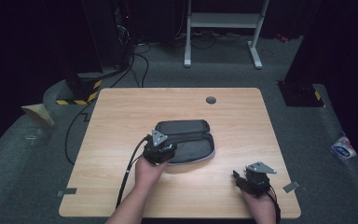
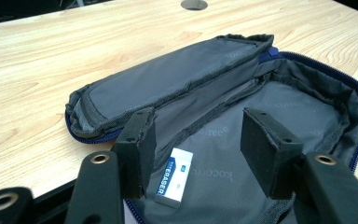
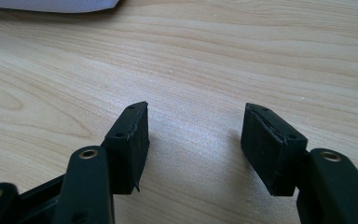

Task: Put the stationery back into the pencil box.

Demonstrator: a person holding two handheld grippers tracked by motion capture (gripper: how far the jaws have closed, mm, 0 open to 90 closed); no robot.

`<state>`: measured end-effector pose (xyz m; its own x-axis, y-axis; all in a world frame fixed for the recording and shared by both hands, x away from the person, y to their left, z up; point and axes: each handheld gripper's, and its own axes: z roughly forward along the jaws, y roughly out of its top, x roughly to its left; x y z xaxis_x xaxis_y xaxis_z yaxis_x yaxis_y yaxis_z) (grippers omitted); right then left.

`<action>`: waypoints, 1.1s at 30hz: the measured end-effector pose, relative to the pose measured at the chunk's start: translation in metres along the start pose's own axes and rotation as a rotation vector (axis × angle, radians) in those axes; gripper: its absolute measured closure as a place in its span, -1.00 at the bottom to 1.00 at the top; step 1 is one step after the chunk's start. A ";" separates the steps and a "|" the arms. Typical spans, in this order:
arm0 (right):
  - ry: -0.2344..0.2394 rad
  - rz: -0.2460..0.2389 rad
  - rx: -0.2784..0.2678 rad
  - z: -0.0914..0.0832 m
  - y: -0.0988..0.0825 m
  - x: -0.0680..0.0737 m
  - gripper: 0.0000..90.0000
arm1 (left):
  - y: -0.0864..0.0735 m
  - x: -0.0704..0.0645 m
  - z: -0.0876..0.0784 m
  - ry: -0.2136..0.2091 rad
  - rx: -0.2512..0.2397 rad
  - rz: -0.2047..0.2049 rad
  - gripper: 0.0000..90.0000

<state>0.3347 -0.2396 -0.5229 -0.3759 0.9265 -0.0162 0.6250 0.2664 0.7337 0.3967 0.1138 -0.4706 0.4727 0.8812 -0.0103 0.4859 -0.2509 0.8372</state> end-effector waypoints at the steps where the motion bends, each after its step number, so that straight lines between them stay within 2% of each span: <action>1: 0.000 0.000 0.000 0.000 0.000 0.000 -0.08 | 0.000 0.000 0.000 -0.001 0.001 0.002 -0.01; 6: 0.000 -0.002 -0.002 0.000 0.000 0.000 -0.08 | 0.002 0.000 -0.002 -0.017 0.001 0.002 -0.08; 13: 0.000 -0.002 -0.002 0.000 0.000 0.000 -0.08 | -0.003 0.005 -0.003 -0.043 0.007 -0.009 -0.40; 19: 0.001 0.000 0.000 0.000 0.000 0.000 -0.08 | -0.015 0.020 -0.012 -0.051 0.000 -0.019 -0.62; 23: 0.000 0.000 -0.001 0.000 0.000 0.000 -0.08 | -0.023 0.034 -0.020 -0.036 0.000 -0.019 -0.68; 28: 0.000 0.000 0.000 0.000 0.000 0.000 -0.08 | -0.038 0.056 -0.032 0.004 0.019 -0.018 -0.77; 33: 0.000 0.000 0.000 0.000 0.000 0.000 -0.08 | -0.058 0.078 -0.043 0.052 0.087 -0.004 -0.86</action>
<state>0.3348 -0.2396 -0.5229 -0.3764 0.9263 -0.0163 0.6248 0.2668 0.7338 0.3745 0.2145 -0.4966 0.4329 0.9013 0.0166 0.5512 -0.2792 0.7863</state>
